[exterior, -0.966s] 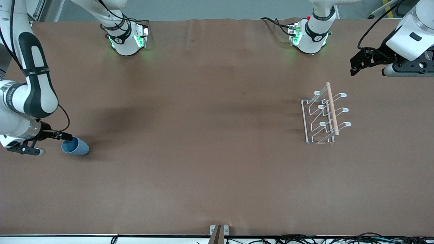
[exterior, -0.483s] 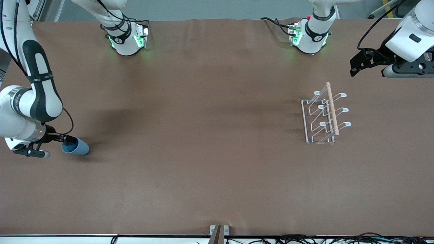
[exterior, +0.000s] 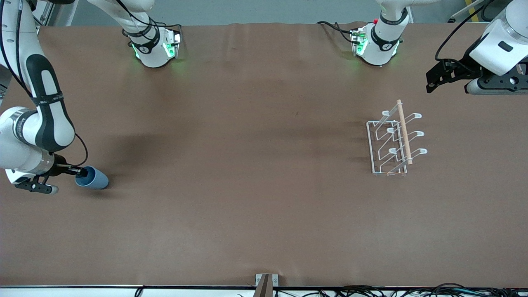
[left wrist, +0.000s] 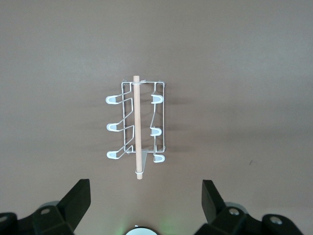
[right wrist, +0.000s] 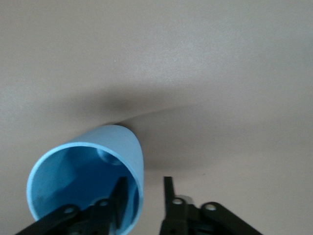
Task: Hang cup on cup holder
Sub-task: 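Close the right gripper on the cup rim and lift it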
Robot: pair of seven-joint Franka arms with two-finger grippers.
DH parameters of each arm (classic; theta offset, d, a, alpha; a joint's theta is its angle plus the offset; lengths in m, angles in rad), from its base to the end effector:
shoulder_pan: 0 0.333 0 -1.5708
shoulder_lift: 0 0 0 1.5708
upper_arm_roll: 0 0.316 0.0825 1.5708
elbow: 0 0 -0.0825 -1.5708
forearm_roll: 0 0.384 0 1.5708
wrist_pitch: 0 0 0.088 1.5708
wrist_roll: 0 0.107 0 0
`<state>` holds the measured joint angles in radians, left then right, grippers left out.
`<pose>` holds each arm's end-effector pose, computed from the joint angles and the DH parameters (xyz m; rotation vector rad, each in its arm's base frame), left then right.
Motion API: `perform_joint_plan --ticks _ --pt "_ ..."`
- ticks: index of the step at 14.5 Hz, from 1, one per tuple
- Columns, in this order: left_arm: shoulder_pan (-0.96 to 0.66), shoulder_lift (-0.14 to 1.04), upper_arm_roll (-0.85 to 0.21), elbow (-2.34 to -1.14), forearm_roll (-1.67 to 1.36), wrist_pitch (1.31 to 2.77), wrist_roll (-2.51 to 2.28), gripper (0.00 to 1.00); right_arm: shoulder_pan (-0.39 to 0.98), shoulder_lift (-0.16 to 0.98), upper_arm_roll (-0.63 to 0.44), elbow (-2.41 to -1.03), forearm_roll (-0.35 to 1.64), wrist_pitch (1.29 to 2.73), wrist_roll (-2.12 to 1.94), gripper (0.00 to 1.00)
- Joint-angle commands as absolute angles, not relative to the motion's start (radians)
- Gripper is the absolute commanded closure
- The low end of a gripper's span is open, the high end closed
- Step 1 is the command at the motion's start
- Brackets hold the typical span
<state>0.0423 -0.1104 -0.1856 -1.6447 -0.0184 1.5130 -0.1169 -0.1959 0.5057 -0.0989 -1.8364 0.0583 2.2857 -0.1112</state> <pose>0.5078 -0.0811 0.6427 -3.1362 0.0406 0.0357 0.6140 -0.1809 0.2506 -3.1172 0.3317 0.0835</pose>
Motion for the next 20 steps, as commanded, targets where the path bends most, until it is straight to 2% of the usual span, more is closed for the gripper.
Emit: perform_joint_plan --ticks 1,5,7,10,12,14,17,20 --pt "0.048 -0.095 -0.186 -1.612 -0.032 1.489 -0.104 0.0 -0.204 0.512 -0.089 -1.822 0.091 2.276 -0.129 0.97" --pt "0.046 -0.095 -0.186 -1.612 -0.032 1.489 -0.104 0.0 -0.19 0.497 -0.087 -1.821 0.091 2.273 -0.126 0.99" --pt "0.048 -0.095 -0.186 -1.612 -0.032 1.489 -0.103 0.0 -0.175 0.451 -0.087 -1.816 0.091 2.27 -0.127 0.99" --pt "0.048 -0.094 -0.183 -1.612 -0.032 1.489 -0.098 0.0 -0.166 0.382 -0.077 -1.796 0.094 2.156 -0.129 0.99" --pt "0.048 -0.094 -0.183 -1.612 -0.032 1.489 -0.098 0.0 -0.167 0.329 -0.019 -1.798 0.142 2.096 -0.129 0.99" --pt "0.045 -0.092 -0.183 -1.614 -0.031 1.494 -0.098 0.0 -0.163 0.287 0.021 -1.798 0.295 2.004 -0.13 0.99" --pt "0.046 -0.005 -0.184 -1.554 -0.034 1.494 -0.08 0.0 -0.163 0.253 0.072 -1.802 0.573 1.855 -0.135 1.0" --pt "0.035 0.014 -0.189 -1.543 -0.125 1.496 -0.034 0.0 -0.138 0.252 0.074 -1.815 0.872 1.712 -0.164 0.99"
